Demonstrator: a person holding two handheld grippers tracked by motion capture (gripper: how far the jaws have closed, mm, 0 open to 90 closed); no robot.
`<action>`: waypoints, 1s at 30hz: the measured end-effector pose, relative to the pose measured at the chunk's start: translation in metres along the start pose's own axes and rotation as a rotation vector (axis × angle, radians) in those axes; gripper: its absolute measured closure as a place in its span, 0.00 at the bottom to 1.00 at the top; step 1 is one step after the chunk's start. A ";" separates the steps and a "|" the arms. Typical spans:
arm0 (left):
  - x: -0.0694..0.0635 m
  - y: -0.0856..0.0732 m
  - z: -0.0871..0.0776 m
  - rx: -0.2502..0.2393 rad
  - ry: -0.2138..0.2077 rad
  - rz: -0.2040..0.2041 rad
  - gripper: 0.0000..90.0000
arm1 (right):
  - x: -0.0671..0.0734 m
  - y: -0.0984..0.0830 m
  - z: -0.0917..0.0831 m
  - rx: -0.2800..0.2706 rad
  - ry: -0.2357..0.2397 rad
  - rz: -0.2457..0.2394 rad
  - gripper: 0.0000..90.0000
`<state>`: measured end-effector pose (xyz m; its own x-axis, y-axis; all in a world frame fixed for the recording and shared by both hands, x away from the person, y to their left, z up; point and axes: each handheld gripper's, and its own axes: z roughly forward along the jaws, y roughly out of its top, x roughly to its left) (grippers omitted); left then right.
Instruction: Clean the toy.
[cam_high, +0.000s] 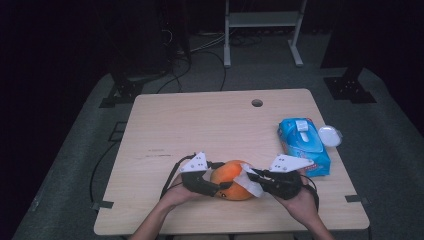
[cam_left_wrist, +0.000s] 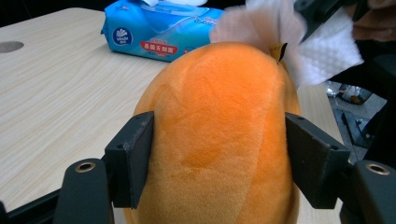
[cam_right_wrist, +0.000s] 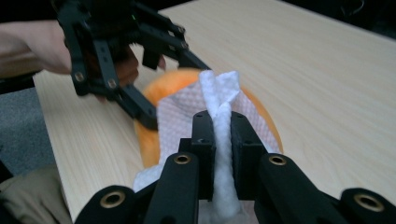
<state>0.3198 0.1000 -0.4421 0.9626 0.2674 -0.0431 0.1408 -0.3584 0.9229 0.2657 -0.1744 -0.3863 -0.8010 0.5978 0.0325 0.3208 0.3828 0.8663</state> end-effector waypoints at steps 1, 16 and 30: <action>-0.001 0.000 -0.001 0.002 -0.003 0.017 0.34 | 0.002 0.001 0.003 0.004 0.001 -0.011 0.90; -0.001 0.001 -0.001 0.027 -0.002 0.033 0.31 | -0.010 -0.009 0.007 0.009 -0.031 0.008 0.90; -0.004 0.006 -0.002 0.035 -0.029 0.030 0.32 | 0.002 -0.004 -0.002 -0.040 0.008 -0.023 0.91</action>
<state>0.3162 0.0989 -0.4355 0.9728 0.2299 -0.0270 0.1191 -0.3973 0.9099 0.2620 -0.1761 -0.3884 -0.8120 0.5834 0.0166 0.2821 0.3673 0.8863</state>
